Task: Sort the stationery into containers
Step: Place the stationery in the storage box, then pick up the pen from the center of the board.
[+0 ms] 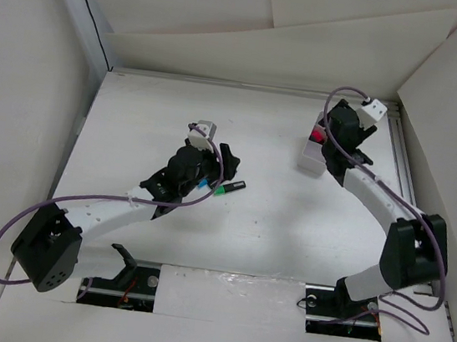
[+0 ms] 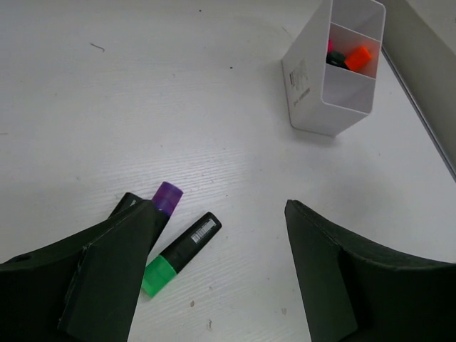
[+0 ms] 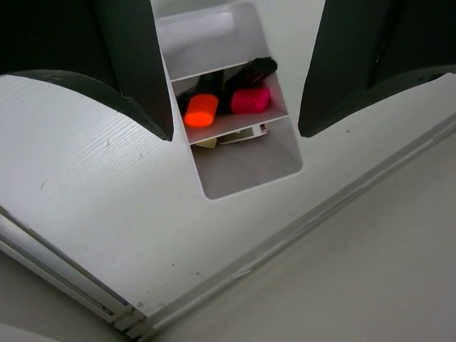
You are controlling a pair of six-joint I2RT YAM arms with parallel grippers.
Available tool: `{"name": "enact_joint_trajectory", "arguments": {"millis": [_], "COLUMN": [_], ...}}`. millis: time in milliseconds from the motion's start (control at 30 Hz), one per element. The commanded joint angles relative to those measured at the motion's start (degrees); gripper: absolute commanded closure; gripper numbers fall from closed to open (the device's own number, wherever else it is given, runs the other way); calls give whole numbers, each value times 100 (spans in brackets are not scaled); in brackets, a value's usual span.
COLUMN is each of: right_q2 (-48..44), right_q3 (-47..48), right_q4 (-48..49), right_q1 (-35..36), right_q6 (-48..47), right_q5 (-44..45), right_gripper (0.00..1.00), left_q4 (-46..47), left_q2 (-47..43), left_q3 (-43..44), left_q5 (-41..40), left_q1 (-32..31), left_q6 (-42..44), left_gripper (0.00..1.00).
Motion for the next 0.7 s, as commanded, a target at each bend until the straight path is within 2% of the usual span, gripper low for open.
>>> {"name": "enact_joint_trajectory", "arguments": {"millis": [0, 33, 67, 100, 133, 167, 200, 233, 333, 433, 533, 567, 667], "right_q2": [-760, -910, -1198, -1332, -1446, -1552, -1718, -1789, -2053, -2133, -2133, -2133, -2133], "right_q3": [-316, -430, -631, -729, -817, -957, -1019, -1089, -1274, -1424, -1424, -1424, -1424], "right_q4": [111, 111, 50, -20, -21, -108, -196, -345, -504, -644, -785, -838, -838], "right_q1": [220, 273, 352, 353, 405, 406, 484, 537, 818, 951, 1003, 1003, 951], "right_q6": [294, 373, 373, 452, 453, 453, 453, 522, 523, 576, 576, 576, 523], "right_q5": [-374, -680, -866, -1068, -1575, -1797, -1973, -2097, -2352, -2564, -2564, -2564, -2801], "right_gripper": [23, 23, 28, 34, 44, 58, 90, 100, 100, 100, 100, 100, 100], "left_q4": [-142, -204, -370, -502, -677, -1079, -1266, -1390, -1680, -1918, -1744, -1743, -2197], "left_q2": [-2, -2, -2, -2, -2, -2, -2, -2, -63, -134, -134, -64, 357], "left_q3": [298, 350, 350, 437, 517, 648, 649, 649, 316, 202, 69, 69, 691], "left_q5": [-431, -571, -642, -721, -852, -932, -933, -933, -731, -240, 437, 438, -280], "left_q1": [-1, -1, -1, -1, -1, -1, -1, -1, -1, -1, -1, -105, -842], "left_q6": [-99, -151, -152, -152, -230, -318, -397, -476, -661, -609, -478, -425, -83], "left_gripper": [29, 32, 33, 34, 37, 45, 48, 53, 67, 67, 68, 68, 63]}}
